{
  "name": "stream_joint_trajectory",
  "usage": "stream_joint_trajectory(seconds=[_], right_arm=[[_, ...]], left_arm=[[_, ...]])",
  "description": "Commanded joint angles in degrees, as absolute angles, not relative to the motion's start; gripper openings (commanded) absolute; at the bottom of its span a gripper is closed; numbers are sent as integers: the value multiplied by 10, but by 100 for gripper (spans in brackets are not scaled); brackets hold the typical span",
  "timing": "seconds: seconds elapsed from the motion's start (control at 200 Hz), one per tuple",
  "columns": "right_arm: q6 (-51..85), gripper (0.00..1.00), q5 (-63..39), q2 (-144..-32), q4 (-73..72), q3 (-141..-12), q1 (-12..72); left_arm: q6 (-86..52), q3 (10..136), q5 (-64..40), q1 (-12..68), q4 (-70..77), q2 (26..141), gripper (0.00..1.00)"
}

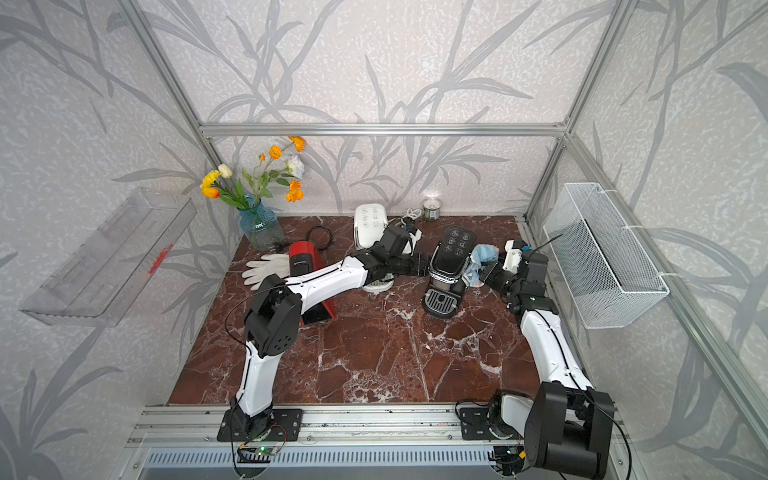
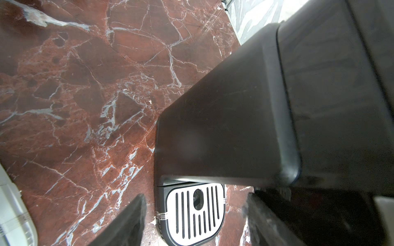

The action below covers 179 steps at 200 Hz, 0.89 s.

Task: Wipe the surface of a coffee machine
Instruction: Wipe the dirt from the surface of the coffee machine.

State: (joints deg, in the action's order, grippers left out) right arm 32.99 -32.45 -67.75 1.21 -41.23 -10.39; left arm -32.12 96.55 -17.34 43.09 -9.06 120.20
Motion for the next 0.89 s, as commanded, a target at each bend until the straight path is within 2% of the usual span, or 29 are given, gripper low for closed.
stream_joint_trajectory(seconds=[0.0, 0.305, 0.605, 0.755, 0.89], right_arm=[[328, 0, -346, -697, -27, -392, -80], [284, 0, -310, -809, -54, -394, -9], [259, 0, -280, -854, -44, -381, 29], [260, 0, -286, -830, -25, -375, 52], [272, 0, -294, -743, 20, -377, 66]], left_arm=[[-306, 983, -185, 448, -91, 1175, 73], [-310, 998, -191, 460, -93, 1188, 73], [-311, 993, -192, 464, -91, 1188, 73], [-308, 992, -190, 463, -93, 1185, 73], [-307, 982, -187, 464, -92, 1180, 73]])
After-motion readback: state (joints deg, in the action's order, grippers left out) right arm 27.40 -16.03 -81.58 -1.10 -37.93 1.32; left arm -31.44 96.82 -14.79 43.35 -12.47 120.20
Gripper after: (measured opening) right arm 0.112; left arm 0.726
